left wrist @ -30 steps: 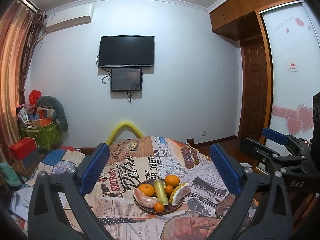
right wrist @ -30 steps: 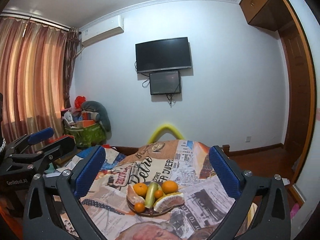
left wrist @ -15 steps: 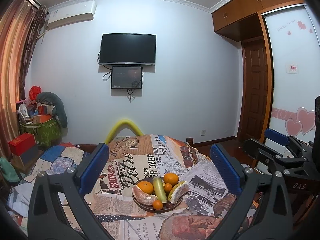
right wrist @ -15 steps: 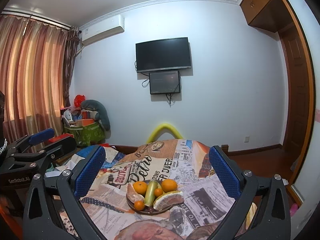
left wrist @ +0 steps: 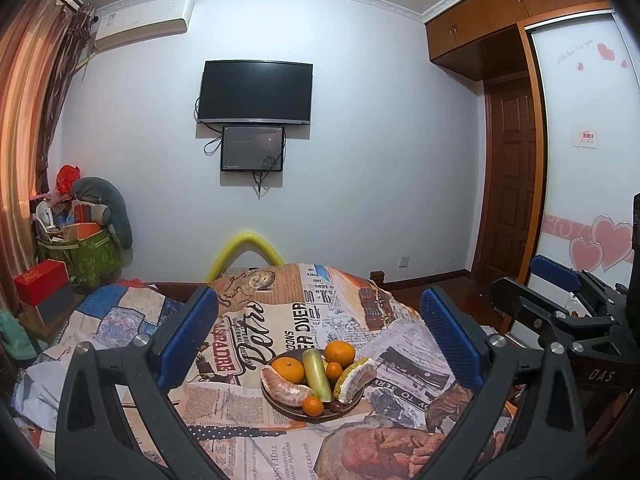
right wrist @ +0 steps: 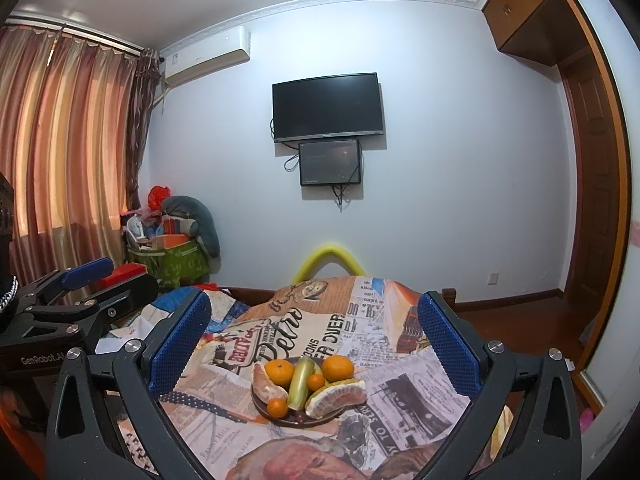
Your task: Organize fruits
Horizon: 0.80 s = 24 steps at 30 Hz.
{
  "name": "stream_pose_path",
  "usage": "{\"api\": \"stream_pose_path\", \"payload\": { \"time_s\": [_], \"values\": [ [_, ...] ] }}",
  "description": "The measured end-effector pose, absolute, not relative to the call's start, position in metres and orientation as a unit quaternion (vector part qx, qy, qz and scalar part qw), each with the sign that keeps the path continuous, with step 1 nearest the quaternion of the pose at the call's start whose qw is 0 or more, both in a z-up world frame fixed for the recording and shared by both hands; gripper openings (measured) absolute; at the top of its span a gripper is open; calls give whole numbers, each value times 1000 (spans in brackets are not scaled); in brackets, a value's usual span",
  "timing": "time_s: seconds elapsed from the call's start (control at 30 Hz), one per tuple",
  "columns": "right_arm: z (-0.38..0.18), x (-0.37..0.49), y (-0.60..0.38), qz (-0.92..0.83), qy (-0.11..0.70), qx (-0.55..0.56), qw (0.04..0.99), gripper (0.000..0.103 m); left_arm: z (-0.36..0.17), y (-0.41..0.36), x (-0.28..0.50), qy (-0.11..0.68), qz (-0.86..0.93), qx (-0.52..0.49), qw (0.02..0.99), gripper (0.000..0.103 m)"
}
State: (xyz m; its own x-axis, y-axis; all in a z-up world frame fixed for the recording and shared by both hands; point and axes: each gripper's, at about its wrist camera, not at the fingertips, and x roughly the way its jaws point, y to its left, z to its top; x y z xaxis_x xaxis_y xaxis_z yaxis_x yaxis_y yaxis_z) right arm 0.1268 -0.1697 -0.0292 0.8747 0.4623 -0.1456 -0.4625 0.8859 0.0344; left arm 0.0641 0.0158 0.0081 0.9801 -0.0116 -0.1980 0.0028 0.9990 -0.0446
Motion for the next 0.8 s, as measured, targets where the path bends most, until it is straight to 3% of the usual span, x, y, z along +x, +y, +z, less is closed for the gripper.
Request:
{"api": "stream_pose_path", "payload": {
  "time_s": [0.8],
  "values": [
    [-25, 125, -172, 232, 69, 0, 970, 103, 9, 14, 66, 108, -19, -21, 994, 103]
  ]
}}
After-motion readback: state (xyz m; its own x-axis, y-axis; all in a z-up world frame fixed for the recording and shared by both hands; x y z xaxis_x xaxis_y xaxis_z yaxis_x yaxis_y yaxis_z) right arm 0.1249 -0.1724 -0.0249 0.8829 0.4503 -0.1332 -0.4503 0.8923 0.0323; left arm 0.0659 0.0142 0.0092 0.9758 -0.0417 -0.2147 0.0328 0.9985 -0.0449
